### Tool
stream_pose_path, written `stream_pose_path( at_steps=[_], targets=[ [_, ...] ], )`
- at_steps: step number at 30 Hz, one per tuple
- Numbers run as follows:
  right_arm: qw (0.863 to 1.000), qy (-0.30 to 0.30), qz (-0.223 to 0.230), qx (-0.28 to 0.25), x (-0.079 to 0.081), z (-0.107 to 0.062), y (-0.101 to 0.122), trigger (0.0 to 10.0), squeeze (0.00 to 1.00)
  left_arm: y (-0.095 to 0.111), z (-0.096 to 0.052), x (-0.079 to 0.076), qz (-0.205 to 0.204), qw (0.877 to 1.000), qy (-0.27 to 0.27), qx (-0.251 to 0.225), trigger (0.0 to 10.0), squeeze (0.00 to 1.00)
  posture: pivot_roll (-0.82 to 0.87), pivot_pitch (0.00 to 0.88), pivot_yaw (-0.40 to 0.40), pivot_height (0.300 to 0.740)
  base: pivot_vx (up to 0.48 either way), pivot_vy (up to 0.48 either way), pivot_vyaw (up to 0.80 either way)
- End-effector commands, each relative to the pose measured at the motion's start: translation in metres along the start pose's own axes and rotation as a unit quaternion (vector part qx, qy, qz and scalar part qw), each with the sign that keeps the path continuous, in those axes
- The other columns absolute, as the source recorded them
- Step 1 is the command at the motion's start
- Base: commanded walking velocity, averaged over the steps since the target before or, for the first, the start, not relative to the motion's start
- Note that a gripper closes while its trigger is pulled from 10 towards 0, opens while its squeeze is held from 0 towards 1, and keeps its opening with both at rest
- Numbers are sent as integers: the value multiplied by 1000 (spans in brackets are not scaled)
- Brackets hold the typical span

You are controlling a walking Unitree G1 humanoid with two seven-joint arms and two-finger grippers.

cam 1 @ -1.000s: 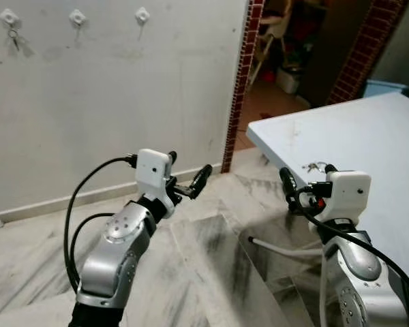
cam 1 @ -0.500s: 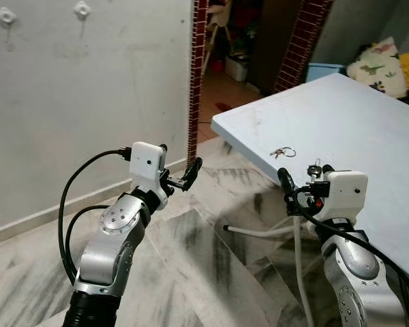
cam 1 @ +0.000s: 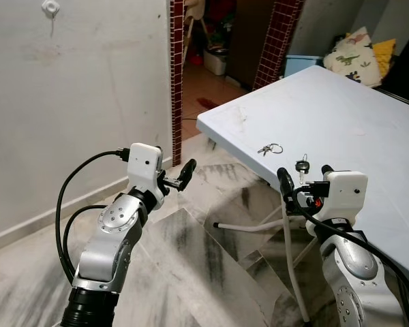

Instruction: Hang keys on a hook

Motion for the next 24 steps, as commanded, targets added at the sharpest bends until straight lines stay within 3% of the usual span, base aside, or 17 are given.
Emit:
stream_pose_path(
  at_steps=[1,24],
  targets=[
    [1000,-13,-2,-5,-5,1,3,10000,0,4,3,-4,5,1000,-4,-4,10000,0,68,9,-49,740,0,0,-788],
    [1000,-29,4,-7,-6,0,2,10000,0,6,9,5,18,1000,-2,7,10000,0,75,19,-21,740,0,0,-788]
  ],
)
Point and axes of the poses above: a point about 5 cm out from each wrist's last joint towards the gripper, its own z axis pointing out of the wrist towards the gripper, its own y axis along the axis of the wrist's last joint, x = y × z, the point moved 5 cm from there along z, pointing out of the wrist towards the gripper, and after that the axes turned 6 degrees about -z, right-handed, at the moved point
